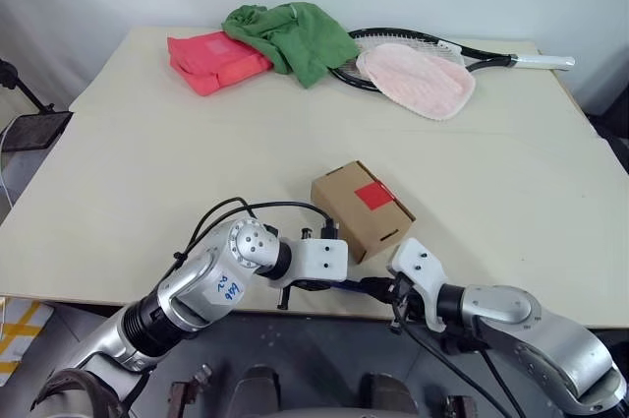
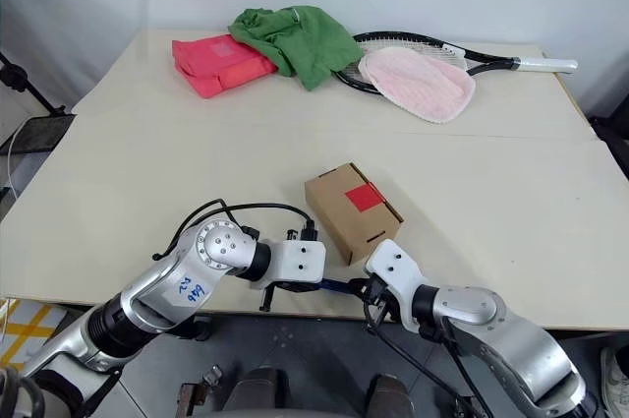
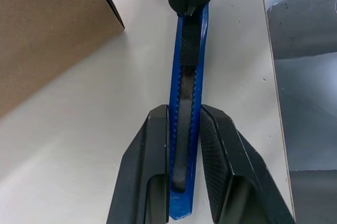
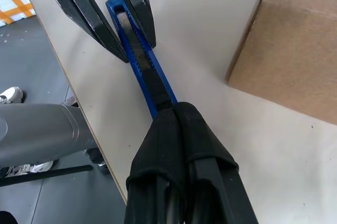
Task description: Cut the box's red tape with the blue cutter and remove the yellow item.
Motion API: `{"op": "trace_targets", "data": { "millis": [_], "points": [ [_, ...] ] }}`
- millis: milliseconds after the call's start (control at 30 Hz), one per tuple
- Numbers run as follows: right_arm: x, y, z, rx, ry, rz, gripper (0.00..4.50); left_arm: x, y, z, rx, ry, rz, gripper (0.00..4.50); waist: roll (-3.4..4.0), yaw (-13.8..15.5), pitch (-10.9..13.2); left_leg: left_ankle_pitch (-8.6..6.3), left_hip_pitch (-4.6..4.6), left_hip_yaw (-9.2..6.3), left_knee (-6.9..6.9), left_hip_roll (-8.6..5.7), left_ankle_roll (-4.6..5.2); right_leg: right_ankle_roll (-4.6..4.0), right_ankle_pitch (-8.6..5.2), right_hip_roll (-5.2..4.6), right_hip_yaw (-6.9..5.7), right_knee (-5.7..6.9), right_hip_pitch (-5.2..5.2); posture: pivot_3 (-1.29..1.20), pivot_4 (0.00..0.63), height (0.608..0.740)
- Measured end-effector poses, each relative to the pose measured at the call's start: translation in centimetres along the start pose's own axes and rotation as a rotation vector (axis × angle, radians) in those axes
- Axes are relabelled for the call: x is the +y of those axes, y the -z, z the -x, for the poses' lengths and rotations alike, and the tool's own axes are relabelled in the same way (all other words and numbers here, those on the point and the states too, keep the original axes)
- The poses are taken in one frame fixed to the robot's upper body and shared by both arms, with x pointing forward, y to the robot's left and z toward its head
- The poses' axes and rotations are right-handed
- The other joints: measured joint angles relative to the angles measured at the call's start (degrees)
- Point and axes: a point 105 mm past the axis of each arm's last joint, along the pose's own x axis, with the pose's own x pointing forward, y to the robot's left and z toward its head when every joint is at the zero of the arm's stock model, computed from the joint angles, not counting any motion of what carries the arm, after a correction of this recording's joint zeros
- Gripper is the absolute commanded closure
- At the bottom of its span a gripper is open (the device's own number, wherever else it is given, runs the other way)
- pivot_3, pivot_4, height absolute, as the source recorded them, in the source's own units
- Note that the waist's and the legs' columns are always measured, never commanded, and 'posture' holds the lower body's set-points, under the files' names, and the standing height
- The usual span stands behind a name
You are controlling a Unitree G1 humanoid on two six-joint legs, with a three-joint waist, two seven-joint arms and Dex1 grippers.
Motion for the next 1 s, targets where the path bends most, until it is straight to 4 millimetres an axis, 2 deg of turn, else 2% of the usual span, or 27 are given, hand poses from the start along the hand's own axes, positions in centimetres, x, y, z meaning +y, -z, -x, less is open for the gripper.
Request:
{"op": "trace_targets", "data": {
  "millis": [1000],
  "points": [
    [0.5, -1.5, -3.4, -0.053, -0.067, 0.042, 4.47, 0.1, -0.1, 0.0, 0.009, 0.006, 0.007, 3.8, -0.02, -0.11, -0.15, -0.04, 0.02, 0.0, 0.02, 0.0, 0.0, 0.0, 0.0, 0.0, 0.01, -0.01, 0.02, 0.0, 0.15, 0.74]
  ]
}}
